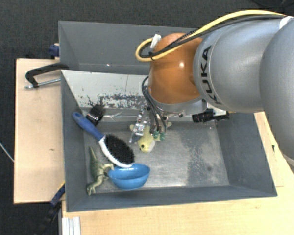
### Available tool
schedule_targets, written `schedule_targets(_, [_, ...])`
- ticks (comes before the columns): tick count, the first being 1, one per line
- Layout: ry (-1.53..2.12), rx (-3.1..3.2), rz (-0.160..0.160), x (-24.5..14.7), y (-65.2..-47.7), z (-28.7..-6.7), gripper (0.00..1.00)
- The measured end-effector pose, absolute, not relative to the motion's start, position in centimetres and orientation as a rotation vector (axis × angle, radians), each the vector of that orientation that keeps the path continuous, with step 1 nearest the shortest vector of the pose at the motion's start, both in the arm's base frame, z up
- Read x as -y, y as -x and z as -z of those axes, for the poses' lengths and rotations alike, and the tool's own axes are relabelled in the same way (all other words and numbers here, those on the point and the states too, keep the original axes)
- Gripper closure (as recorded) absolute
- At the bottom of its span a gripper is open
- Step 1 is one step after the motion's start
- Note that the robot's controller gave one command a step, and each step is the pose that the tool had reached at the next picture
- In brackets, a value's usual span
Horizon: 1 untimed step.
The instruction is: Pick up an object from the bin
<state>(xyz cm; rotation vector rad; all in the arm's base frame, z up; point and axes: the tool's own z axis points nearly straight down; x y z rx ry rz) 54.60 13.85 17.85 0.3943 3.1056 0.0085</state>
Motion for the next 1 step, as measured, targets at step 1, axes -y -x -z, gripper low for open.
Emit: schedule_targets(1, [-0.437, -3.096, -0.011, -14.35, -55.60, -32.61, 1.00])
